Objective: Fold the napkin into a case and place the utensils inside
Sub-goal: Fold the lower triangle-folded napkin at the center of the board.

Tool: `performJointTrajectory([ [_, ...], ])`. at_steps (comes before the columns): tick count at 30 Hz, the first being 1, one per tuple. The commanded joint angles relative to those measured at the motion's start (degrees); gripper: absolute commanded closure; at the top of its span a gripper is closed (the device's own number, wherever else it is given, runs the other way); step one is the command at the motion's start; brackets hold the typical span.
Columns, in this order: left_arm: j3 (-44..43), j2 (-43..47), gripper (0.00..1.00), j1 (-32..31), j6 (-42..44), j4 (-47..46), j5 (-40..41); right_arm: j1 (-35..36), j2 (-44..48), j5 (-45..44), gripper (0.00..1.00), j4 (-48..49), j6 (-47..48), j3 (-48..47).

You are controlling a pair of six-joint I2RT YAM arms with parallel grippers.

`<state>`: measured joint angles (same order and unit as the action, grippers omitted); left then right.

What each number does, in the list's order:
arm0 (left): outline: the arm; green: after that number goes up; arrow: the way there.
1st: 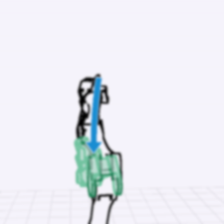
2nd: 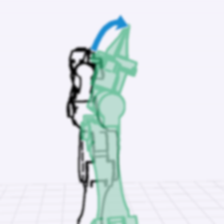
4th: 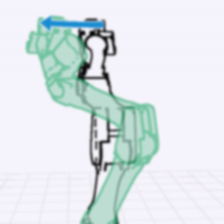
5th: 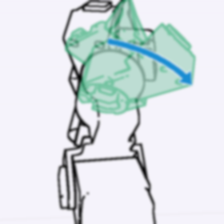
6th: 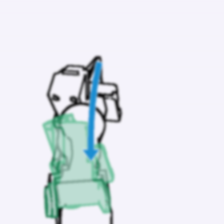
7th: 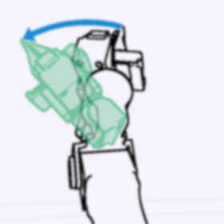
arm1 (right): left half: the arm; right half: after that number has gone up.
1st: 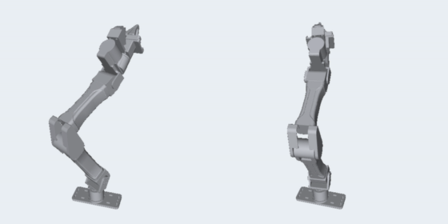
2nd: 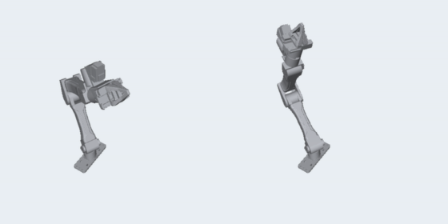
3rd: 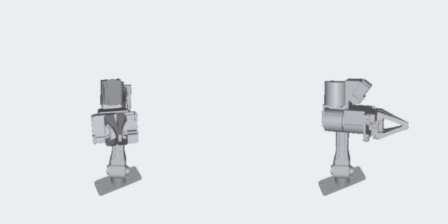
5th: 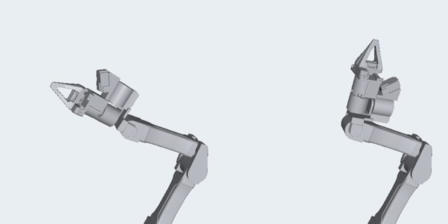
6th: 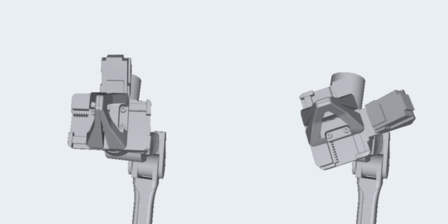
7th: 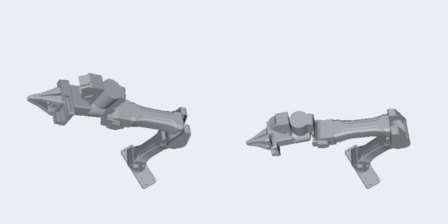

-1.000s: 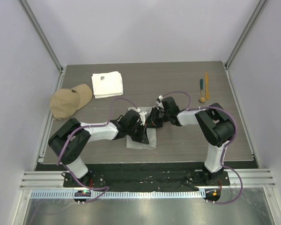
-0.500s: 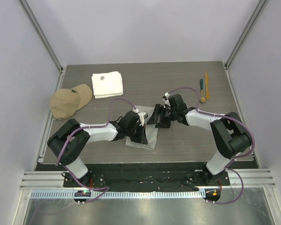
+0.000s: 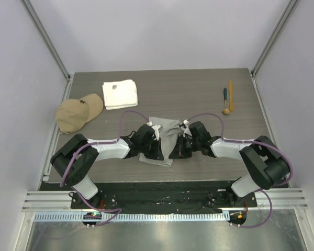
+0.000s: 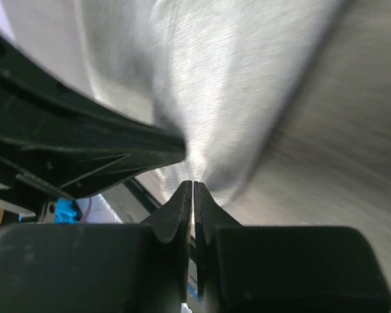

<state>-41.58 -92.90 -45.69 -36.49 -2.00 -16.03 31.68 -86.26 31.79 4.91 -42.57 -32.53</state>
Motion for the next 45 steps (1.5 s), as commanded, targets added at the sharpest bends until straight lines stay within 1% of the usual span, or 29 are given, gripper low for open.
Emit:
performJointTrajectory([
  [1,0.98,0.70,1.00,0.17,0.28,0.42,4.16,3.65,-1.27,0.38,0.96,11.78,-5.58,1.06],
  [3,0.80,1.40,1.00,0.34,0.45,1.38,5.22,4.00,-3.03,-0.58,0.99,12.67,-5.95,2.03],
  [6,0.01,2.72,1.00,0.60,0.63,3.39,5.40,4.00,-5.05,-2.07,0.99,14.16,-5.78,3.62],
  [9,-3.84,3.60,0.99,0.52,0.37,7.35,5.13,4.09,-7.60,-3.31,0.99,14.25,-4.98,3.88],
  [10,-4.81,3.69,0.98,0.52,0.11,8.49,5.05,4.00,-8.22,-3.31,0.99,15.73,-5.33,4.23],
  [11,-5.61,4.04,0.96,0.52,0.10,9.72,4.61,4.09,-8.66,-3.40,0.99,16.01,-5.25,4.23],
  [12,-6.14,4.57,0.91,0.52,-0.24,9.73,4.08,4.09,-9.45,-3.75,0.99,16.01,-5.16,4.15],
  [13,-6.14,4.83,0.89,0.60,-1.12,9.56,3.73,4.00,-9.45,-3.84,0.99,16.27,-5.16,4.15],
  [15,-5.44,5.36,0.85,0.52,-1.74,7.55,1.28,4.00,-8.67,-4.10,0.99,16.19,-5.16,4.15],
  [16,-4.92,4.93,0.85,0.52,-2.35,6.49,0.57,4.00,-8.14,-4.11,0.99,15.84,-5.16,4.06],
  [18,-3.77,2.30,0.92,0.52,-2.88,5.08,0.12,3.65,-6.13,-4.45,0.99,14.79,-5.25,3.53],
  [20,-2.63,-0.42,0.96,0.52,-3.06,5.25,1.26,2.87,-4.63,-4.72,0.99,11.80,-4.20,2.74],
  [21,-2.19,-0.96,0.96,0.52,-3.23,5.25,3.18,2.42,-2.71,-5.07,0.99,9.18,-3.84,1.87],
  [23,-0.96,-2.01,0.98,0.52,-3.15,4.99,4.60,1.37,-0.85,-5.42,0.99,5.92,-2.00,0.81],
  [26,-0.52,-2.72,1.00,0.52,-2.10,5.69,6.71,-1.61,2.84,-6.39,0.98,-1.72,1.86,-2.52],
  [27,-0.43,-2.72,1.00,0.52,-1.83,6.39,7.15,-3.97,3.72,-7.70,0.98,-6.88,3.18,-4.80],
  [29,-0.17,-2.29,1.00,0.52,-1.30,6.66,7.77,-6.88,5.57,-9.46,0.94,-11.04,7.64,-8.31],
  [30,0.01,-1.67,1.00,0.60,-1.39,6.48,7.77,-10.38,5.49,-10.42,0.89,-14.02,8.89,-9.55],
  [33,-0.08,-0.97,1.00,0.52,-1.65,6.39,7.25,-14.62,2.42,-11.39,0.85,-16.15,12.33,-14.21],
  [34,-0.16,-0.62,1.00,0.52,-1.74,6.48,6.98,-15.85,1.37,-13.05,0.84,-16.42,12.94,-15.27],
  [37,-0.43,-0.35,1.00,0.52,-1.83,6.40,6.63,-16.39,-3.90,-13.77,0.84,-16.60,14.62,-20.10],
  [41,-0.69,-0.87,1.00,0.60,-1.92,6.31,5.84,-16.39,-10.93,-13.16,0.91,-16.33,15.32,-25.55],
  [43,-0.61,-0.88,1.00,0.52,-2.09,6.04,5.75,-16.30,-11.82,-12.63,0.98,-15.72,14.97,-26.17],
  [45,-0.52,-0.70,1.00,0.60,-2.18,5.95,5.75,-16.21,-12.79,-11.67,0.99,-15.02,14.53,-26.35],
])
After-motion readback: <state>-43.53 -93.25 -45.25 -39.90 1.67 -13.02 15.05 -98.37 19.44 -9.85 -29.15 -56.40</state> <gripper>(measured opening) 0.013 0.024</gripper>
